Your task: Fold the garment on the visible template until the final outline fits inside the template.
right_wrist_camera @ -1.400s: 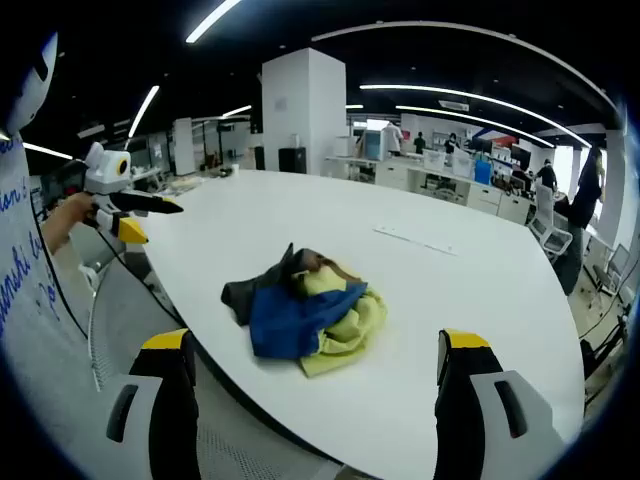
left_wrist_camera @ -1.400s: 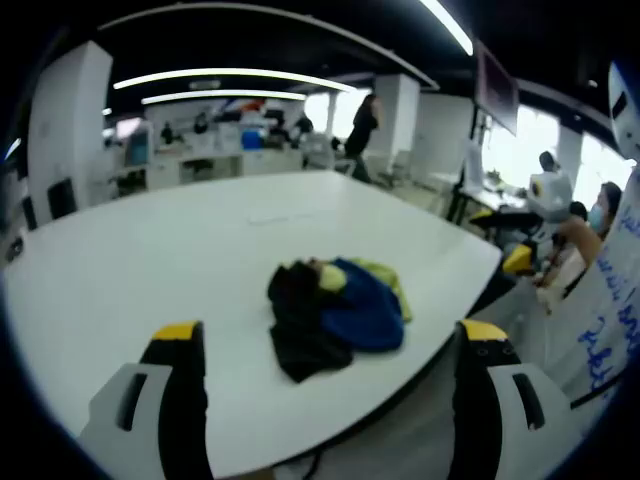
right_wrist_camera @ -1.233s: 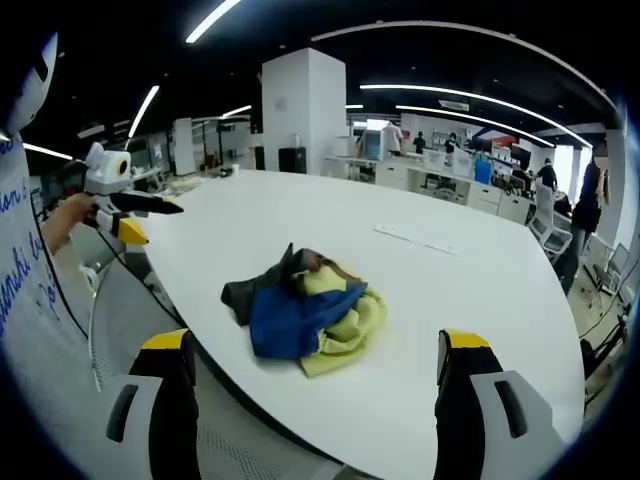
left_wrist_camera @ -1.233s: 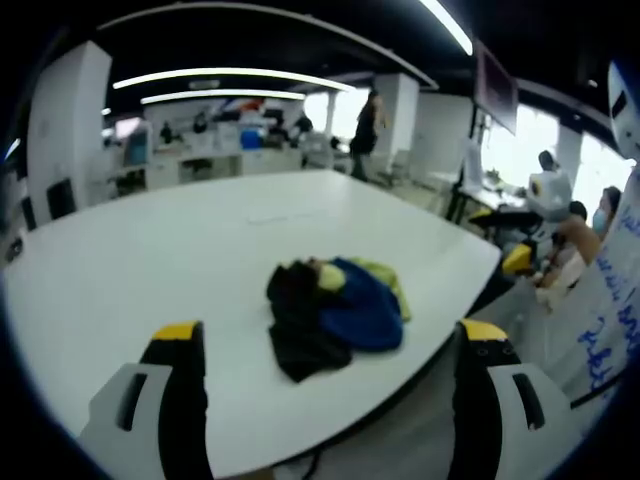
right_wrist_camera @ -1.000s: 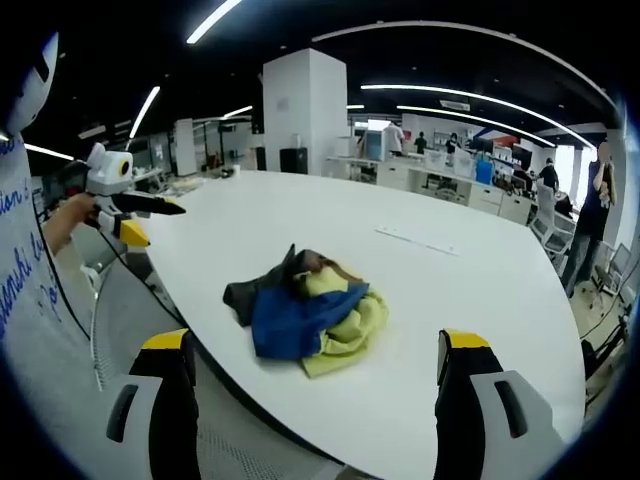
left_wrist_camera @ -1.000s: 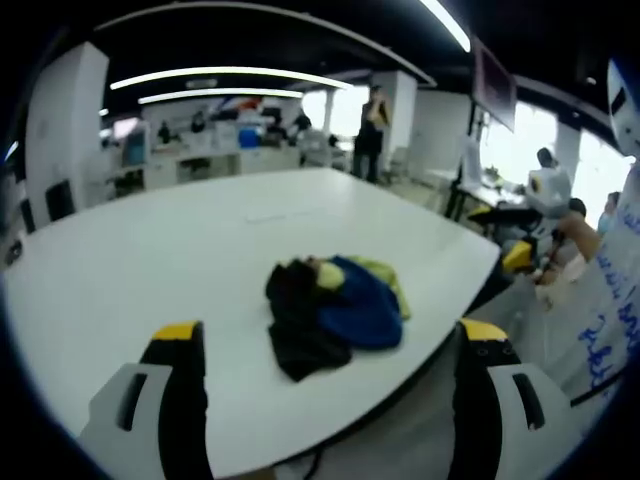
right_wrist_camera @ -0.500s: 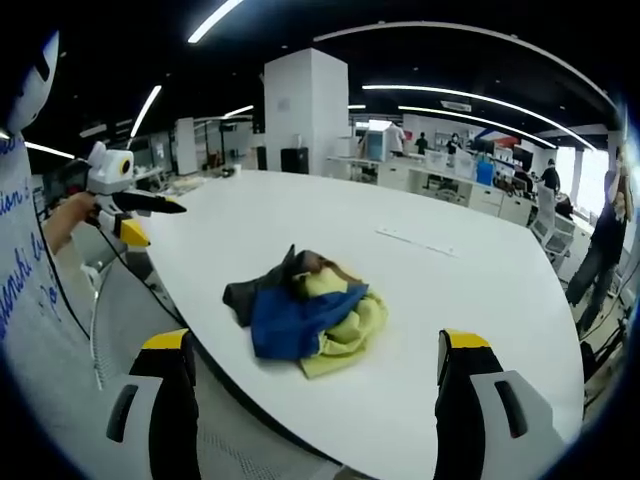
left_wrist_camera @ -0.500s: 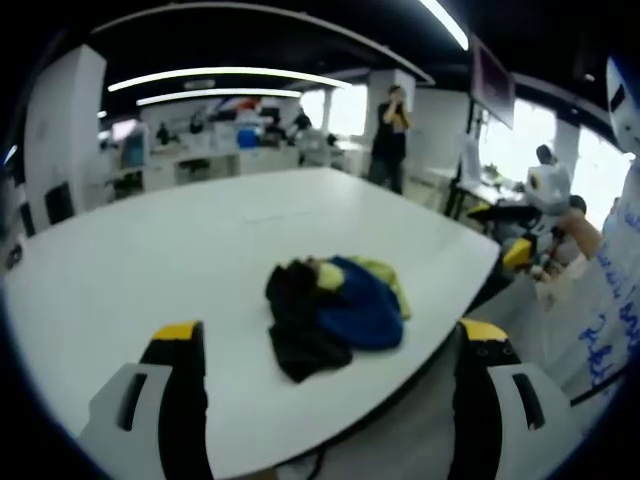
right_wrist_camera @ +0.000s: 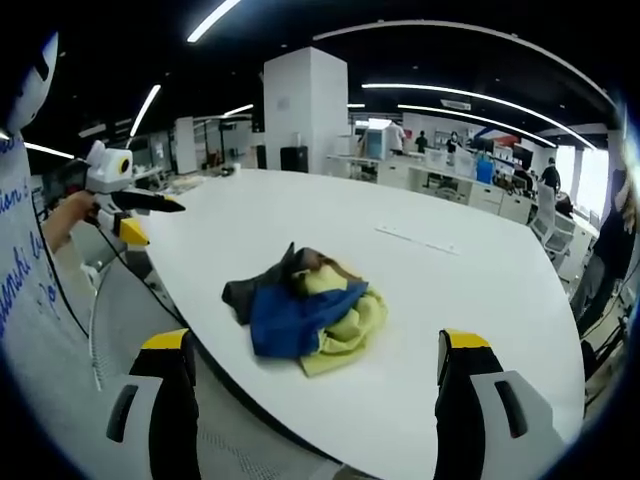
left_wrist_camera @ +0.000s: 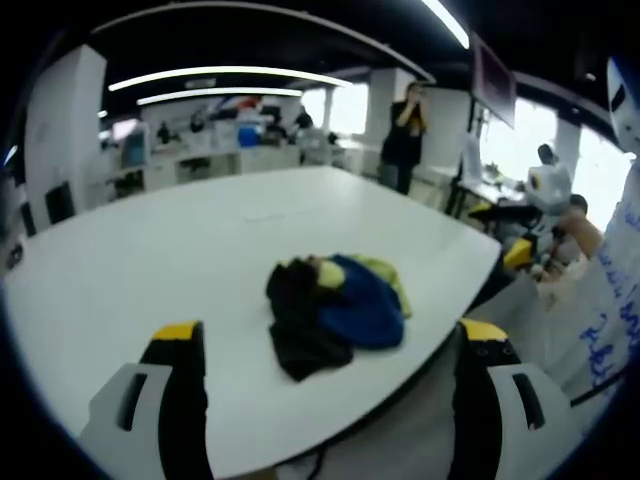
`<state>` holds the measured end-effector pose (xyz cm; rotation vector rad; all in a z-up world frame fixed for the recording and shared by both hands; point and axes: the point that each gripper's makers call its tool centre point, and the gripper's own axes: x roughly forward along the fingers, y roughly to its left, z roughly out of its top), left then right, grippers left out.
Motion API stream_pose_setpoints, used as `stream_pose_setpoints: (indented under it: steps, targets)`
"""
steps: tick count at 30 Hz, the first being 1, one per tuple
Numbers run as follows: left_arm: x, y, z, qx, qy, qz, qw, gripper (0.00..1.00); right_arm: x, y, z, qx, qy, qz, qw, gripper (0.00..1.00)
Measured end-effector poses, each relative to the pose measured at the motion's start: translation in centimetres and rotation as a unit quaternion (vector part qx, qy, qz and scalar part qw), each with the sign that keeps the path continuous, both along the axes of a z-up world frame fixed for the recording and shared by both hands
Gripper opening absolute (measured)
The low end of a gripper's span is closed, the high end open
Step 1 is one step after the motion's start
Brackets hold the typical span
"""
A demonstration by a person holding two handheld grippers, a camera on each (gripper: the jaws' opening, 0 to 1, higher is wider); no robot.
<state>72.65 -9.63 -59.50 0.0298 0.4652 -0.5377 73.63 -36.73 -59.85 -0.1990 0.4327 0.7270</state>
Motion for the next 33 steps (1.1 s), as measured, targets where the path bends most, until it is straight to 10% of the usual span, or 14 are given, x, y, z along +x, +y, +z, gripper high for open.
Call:
stream_pose_setpoints:
  steps: [33]
  targets:
    - [-0.2, 1.0, -0.1, 0.028, -0.001, 0.014, 0.9995, 0.99, 2.1, 2.2, 1.4, 0.018, -0.021, 0.043, 0.9987, 1.0]
